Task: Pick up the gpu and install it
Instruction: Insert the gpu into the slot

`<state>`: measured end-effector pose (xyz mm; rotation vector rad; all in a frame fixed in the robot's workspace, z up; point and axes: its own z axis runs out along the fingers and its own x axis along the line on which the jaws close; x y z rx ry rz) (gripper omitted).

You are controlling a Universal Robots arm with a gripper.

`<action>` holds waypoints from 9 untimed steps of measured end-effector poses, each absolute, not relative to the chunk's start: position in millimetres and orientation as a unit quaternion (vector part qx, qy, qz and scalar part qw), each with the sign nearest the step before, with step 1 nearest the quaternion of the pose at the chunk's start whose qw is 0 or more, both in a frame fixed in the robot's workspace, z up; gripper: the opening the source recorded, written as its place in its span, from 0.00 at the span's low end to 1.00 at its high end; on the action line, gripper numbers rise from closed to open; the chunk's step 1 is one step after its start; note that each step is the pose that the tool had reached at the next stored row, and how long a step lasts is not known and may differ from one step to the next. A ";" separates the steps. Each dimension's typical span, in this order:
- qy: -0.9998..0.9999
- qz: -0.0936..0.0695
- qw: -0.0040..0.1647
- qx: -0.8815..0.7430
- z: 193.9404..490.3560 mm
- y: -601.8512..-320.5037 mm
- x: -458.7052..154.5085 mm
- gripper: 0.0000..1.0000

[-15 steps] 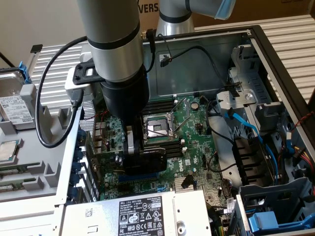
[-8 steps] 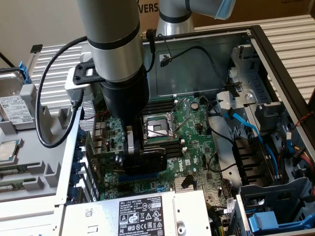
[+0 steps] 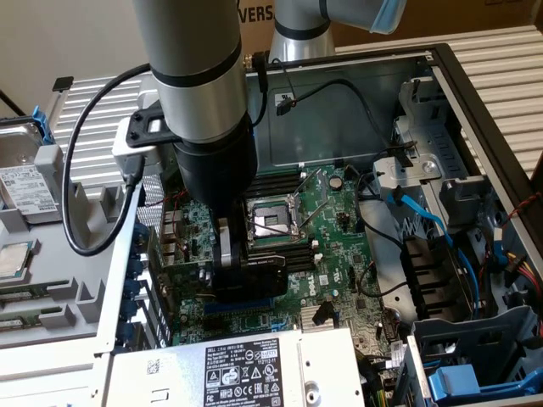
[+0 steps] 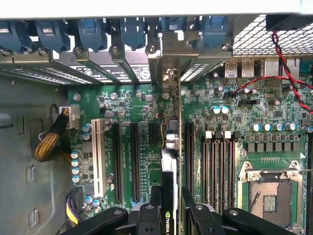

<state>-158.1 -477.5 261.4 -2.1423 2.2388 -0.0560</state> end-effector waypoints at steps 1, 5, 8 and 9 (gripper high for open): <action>0.722 -0.018 0.021 -0.691 261.2 -477.2 -158.1 0.26; 0.722 -0.018 0.021 -0.691 261.0 -477.0 -158.1 0.26; 0.722 -0.018 0.021 -0.691 260.7 -477.0 -158.1 0.26; 0.722 -0.018 0.021 -0.691 260.6 -477.0 -158.1 0.26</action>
